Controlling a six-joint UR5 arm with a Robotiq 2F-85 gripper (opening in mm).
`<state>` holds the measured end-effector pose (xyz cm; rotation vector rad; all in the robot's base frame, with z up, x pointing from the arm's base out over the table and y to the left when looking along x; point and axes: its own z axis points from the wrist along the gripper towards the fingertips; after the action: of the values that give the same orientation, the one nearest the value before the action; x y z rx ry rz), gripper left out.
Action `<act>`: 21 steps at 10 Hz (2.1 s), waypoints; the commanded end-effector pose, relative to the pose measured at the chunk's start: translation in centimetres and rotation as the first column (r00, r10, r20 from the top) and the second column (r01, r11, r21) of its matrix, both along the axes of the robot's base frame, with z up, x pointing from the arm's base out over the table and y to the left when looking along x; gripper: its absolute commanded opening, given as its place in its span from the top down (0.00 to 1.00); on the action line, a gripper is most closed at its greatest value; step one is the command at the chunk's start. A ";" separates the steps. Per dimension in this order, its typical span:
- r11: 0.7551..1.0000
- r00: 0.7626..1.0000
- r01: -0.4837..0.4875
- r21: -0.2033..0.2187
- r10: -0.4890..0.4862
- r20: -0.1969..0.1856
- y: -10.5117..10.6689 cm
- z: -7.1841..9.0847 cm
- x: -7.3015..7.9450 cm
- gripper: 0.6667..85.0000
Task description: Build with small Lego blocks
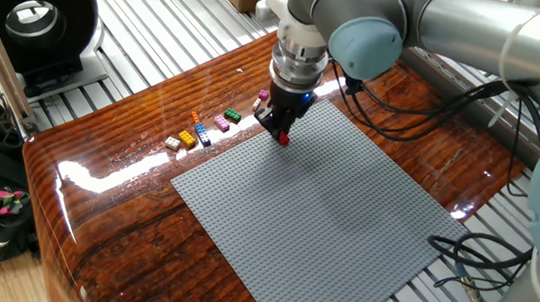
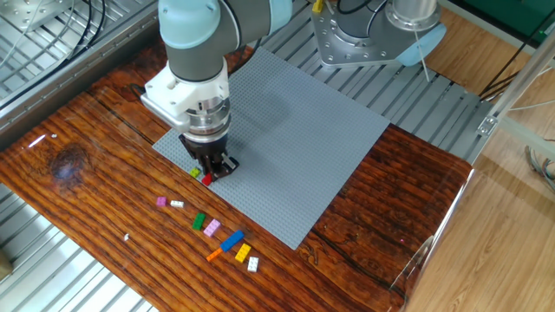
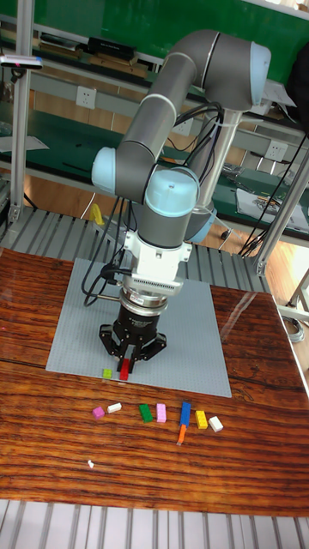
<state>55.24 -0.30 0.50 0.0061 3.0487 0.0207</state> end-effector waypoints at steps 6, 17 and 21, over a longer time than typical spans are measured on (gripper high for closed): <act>1.000 1.000 0.016 0.009 -0.017 0.009 0.2 0.0 0.1 1.00; 0.989 0.992 -0.123 0.078 0.125 -0.024 -0.4 -0.1 -0.1 0.41; 0.999 0.999 -0.036 -0.002 0.036 -0.038 1.2 1.8 -0.6 0.56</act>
<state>54.82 -0.07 1.11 -0.1148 3.0818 0.0673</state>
